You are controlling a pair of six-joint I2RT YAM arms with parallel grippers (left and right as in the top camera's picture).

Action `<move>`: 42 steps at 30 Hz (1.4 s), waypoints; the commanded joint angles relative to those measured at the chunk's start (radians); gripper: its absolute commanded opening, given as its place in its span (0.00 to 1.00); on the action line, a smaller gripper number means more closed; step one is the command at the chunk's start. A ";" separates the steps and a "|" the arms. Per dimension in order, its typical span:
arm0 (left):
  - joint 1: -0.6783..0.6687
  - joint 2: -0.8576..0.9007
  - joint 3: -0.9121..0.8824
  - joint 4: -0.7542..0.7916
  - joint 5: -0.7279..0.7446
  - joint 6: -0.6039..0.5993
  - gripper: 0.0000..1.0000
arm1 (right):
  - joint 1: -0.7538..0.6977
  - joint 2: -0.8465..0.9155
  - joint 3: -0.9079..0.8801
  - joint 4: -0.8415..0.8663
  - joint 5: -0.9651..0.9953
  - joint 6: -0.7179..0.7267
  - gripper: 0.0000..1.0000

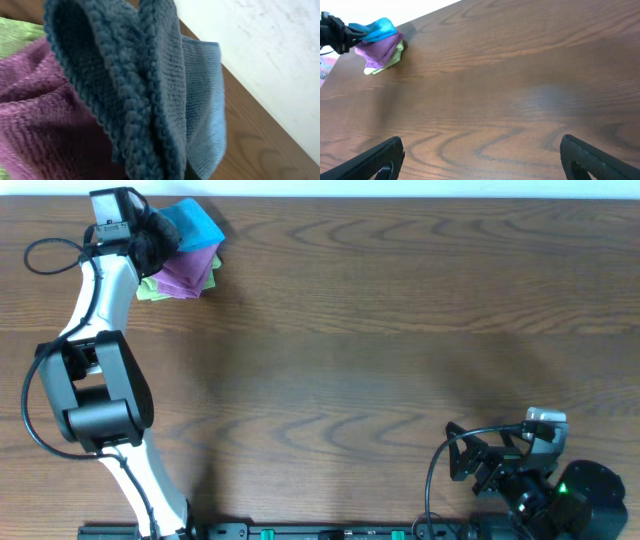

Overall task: Fold the cloth
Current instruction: 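Lower the blue cloth onto the stack and adjust its placement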

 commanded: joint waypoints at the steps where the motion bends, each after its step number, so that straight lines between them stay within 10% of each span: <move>1: 0.018 0.006 0.019 -0.005 -0.027 0.038 0.06 | -0.007 -0.003 -0.003 -0.002 -0.003 0.017 0.99; 31: 0.088 -0.003 0.019 -0.164 -0.036 0.132 0.22 | -0.007 -0.003 -0.003 -0.002 -0.003 0.017 0.99; 42: 0.123 -0.044 0.019 -0.216 -0.036 0.200 0.59 | -0.007 -0.003 -0.003 -0.002 -0.003 0.017 0.99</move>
